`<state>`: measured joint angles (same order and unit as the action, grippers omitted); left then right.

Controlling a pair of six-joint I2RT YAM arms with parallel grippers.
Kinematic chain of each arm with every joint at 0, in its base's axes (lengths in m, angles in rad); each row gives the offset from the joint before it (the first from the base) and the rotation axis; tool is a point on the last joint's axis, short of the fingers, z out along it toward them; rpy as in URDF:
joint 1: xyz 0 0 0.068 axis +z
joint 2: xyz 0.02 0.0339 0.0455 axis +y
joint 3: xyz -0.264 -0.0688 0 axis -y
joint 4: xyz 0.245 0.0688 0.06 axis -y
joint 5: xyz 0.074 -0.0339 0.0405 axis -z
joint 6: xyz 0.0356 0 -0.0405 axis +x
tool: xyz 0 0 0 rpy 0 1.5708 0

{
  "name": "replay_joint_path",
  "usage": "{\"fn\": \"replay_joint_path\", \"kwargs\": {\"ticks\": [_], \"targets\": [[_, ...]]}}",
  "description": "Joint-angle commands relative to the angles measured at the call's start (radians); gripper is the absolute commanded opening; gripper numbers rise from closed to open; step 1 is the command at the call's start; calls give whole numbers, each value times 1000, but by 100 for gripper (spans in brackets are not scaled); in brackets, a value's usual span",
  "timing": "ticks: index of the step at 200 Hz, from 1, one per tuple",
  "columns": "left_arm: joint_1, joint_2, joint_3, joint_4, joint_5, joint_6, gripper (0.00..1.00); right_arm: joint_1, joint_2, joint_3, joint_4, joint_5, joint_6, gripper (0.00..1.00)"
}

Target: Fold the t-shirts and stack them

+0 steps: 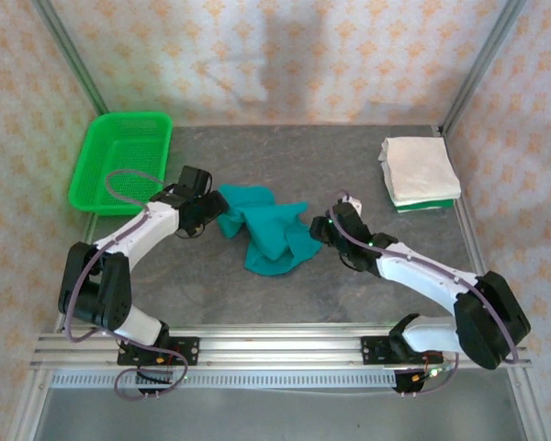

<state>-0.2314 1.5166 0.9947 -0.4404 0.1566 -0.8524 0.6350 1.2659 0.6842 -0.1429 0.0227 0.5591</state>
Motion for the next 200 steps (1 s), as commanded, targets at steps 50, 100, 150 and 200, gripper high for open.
{"fn": "replay_joint_path", "kwargs": {"ticks": [50,100,150,200], "targets": [[-5,118,3,150,52,-114,68,26,231,163,20,-190,-21,63],[-5,154,11,175,52,-126,26,129,309,209,-24,-197,-113,60],[-5,149,26,144,25,-113,0,138,312,141,9,-73,-1,34],[-5,114,75,48,-45,-32,0,76,203,154,-80,-27,-78,0]]}}
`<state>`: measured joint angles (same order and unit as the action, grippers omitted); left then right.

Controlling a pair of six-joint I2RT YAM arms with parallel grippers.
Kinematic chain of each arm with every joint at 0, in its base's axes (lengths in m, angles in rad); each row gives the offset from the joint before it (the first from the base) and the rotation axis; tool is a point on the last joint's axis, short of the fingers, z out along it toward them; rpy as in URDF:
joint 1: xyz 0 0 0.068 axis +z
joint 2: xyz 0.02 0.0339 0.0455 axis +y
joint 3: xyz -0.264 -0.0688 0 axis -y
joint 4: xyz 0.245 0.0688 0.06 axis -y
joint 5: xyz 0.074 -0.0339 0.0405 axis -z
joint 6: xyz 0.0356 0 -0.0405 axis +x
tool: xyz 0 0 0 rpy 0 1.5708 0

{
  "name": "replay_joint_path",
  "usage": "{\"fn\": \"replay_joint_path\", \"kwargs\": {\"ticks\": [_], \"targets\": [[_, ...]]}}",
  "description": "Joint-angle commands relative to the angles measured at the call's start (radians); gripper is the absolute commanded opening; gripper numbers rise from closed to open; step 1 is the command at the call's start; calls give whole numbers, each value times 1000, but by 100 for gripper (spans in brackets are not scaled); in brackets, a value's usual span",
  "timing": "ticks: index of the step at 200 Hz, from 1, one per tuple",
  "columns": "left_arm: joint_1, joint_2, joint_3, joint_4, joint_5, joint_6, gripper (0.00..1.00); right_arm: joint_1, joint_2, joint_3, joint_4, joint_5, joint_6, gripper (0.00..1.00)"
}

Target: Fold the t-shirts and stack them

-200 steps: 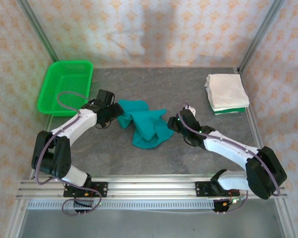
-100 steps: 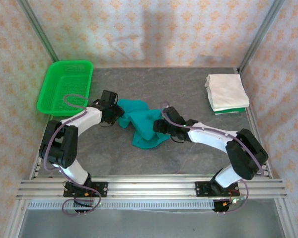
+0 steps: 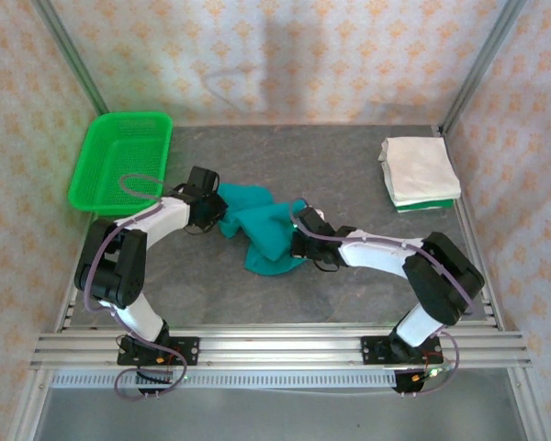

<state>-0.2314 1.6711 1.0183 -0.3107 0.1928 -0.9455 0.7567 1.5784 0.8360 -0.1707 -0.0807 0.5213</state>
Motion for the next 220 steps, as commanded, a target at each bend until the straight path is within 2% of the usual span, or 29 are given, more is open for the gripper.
{"fn": "replay_joint_path", "kwargs": {"ticks": [1,45,84,120,148,177,197,220], "targets": [[-5,-42,55,-85,-83,63,0,-49,-115,1,-53,78,-41,0],[-5,-94,280,-278,-190,217,0,-183,-360,50,-76,133,-118,0],[-5,-99,656,-509,-364,404,0,-288,-512,279,-116,202,-257,0],[-6,-103,923,-645,-440,526,0,-319,-587,488,-136,279,-418,0],[-5,-146,973,-682,-409,541,0,-320,-646,557,-156,282,-459,0],[-5,-202,921,-667,-337,518,0,-321,-708,537,-163,236,-428,0],[-5,-198,915,-670,-295,513,0,-321,-721,514,-168,216,-407,0],[-5,-165,938,-685,-301,523,0,-321,-711,496,-166,199,-398,0]]}}
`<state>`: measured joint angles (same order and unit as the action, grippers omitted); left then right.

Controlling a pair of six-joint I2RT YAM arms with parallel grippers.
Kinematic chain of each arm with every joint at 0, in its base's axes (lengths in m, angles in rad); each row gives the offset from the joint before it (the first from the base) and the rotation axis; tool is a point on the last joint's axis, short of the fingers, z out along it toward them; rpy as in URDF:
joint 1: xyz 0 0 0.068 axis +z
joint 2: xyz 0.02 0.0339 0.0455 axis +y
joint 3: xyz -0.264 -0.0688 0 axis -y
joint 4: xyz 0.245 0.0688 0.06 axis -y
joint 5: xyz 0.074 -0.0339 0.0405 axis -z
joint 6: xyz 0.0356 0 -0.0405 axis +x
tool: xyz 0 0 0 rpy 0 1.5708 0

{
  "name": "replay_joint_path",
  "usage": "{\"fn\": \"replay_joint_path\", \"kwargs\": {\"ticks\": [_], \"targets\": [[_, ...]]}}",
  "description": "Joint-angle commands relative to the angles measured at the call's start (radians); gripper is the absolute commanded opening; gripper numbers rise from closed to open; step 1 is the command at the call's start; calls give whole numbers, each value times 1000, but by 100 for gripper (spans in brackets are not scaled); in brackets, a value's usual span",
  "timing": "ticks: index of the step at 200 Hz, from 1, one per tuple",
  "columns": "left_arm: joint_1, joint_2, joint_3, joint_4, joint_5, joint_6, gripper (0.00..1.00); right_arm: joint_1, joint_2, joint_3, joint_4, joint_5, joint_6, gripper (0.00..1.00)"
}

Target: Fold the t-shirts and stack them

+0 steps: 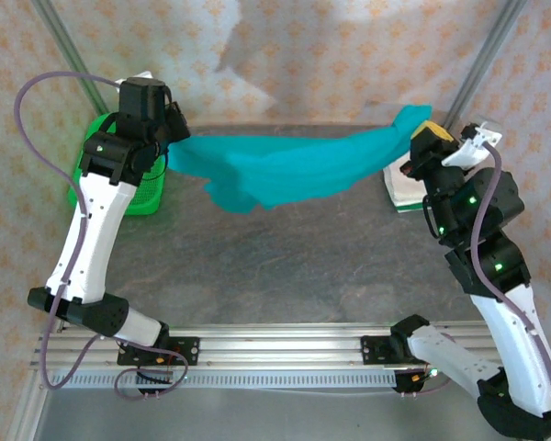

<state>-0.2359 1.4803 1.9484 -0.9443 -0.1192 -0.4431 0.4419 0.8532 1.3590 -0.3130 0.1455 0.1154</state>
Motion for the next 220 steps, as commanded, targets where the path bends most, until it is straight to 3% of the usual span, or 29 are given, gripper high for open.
{"fn": "replay_joint_path", "kwargs": {"ticks": [1,57,91,126,151,184,220], "targets": [[-1,28,9,-52,11,21,0,-5,15,-28,-23,-28,8,0],[-3,-6,-26,-40,79,9,0,-6,-13,-25,-23,-20,-42,0],[-38,-115,-197,-11,141,-8,0,-6,-84,-11,-89,-13,-48,0],[-98,-201,-353,4,128,-71,0,-5,-95,17,-153,17,-66,0],[-107,-190,-416,40,134,-86,0,-6,-5,75,-201,103,-135,0],[-123,-70,-436,97,153,-123,0,-16,223,135,-179,277,-313,0],[-140,74,-448,193,153,-162,0,-120,485,175,-93,151,-309,0]]}}
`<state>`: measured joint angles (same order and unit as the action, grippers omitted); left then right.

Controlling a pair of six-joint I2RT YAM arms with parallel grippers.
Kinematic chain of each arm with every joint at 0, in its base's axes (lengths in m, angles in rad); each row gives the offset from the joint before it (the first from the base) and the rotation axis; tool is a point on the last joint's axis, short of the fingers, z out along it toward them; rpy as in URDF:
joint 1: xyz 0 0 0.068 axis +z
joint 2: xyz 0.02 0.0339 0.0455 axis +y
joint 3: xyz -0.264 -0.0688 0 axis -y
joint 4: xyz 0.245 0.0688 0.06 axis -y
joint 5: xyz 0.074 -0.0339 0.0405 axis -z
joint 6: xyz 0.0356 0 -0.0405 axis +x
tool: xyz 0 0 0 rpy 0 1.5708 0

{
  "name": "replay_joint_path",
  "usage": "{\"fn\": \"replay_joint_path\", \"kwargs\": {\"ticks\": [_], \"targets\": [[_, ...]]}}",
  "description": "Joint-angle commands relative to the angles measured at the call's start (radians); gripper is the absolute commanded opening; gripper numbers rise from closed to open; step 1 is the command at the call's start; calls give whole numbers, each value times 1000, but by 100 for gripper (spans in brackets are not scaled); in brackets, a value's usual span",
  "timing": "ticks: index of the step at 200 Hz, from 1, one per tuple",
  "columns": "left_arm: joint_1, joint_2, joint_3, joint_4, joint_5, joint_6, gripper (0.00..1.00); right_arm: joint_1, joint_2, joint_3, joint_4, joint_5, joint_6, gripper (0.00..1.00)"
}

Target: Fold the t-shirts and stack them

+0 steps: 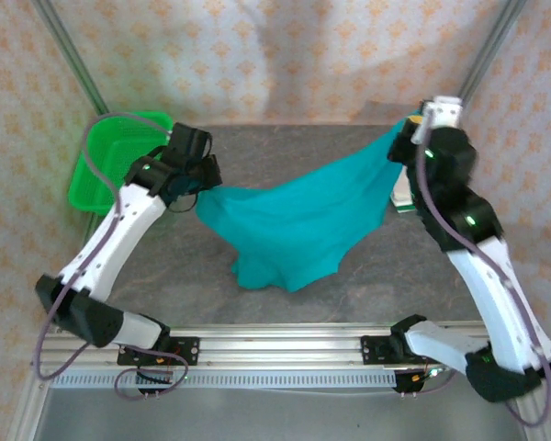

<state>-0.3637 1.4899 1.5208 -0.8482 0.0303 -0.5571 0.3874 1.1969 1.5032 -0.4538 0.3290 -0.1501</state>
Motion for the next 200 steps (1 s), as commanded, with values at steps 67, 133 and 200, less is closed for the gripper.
{"fn": "replay_joint_path", "kwargs": {"ticks": [67,133,200], "targets": [[-8,186,71,101,-160,-47,100,-189,651,441,-6,-165,0,74],[101,62,-183,187,-134,-103,100,-83,323,-81,153,-437,186,81],[199,-2,-328,230,-88,-141,100,400,221,-495,241,-494,262,80]]}}
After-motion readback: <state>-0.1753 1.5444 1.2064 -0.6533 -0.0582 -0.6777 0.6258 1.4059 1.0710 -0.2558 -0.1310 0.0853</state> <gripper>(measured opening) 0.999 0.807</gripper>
